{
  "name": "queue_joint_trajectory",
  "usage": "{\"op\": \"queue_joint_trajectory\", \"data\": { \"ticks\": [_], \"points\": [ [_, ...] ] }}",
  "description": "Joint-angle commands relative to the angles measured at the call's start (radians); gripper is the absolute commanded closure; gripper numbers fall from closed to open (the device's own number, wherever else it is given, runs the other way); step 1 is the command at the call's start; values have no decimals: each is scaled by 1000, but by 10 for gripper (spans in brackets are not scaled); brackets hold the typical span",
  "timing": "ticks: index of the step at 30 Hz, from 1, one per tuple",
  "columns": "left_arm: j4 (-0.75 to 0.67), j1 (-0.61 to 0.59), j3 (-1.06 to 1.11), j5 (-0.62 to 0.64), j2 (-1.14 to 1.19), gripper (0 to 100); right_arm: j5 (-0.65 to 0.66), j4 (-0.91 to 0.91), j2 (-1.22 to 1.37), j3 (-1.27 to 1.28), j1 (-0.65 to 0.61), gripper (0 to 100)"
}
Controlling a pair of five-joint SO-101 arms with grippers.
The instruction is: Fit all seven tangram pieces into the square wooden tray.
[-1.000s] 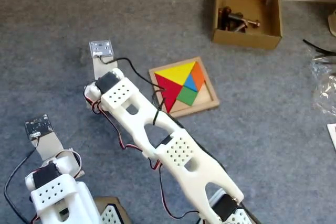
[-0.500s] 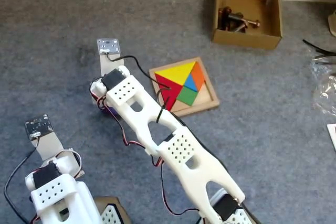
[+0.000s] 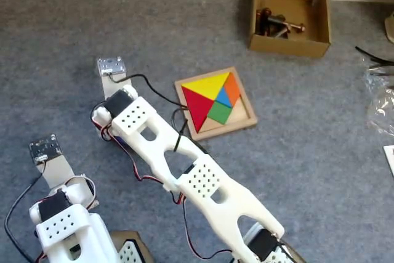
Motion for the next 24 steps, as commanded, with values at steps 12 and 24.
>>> {"op": "queue_joint_trajectory", "data": {
  "ticks": [12, 24],
  "points": [
    [11, -16, -1, 9, -4, 995, -2, 50, -28, -71, -38, 835],
    [11, -16, -1, 9, -4, 995, -2, 56, -28, -71, -38, 772]
  ]
}}
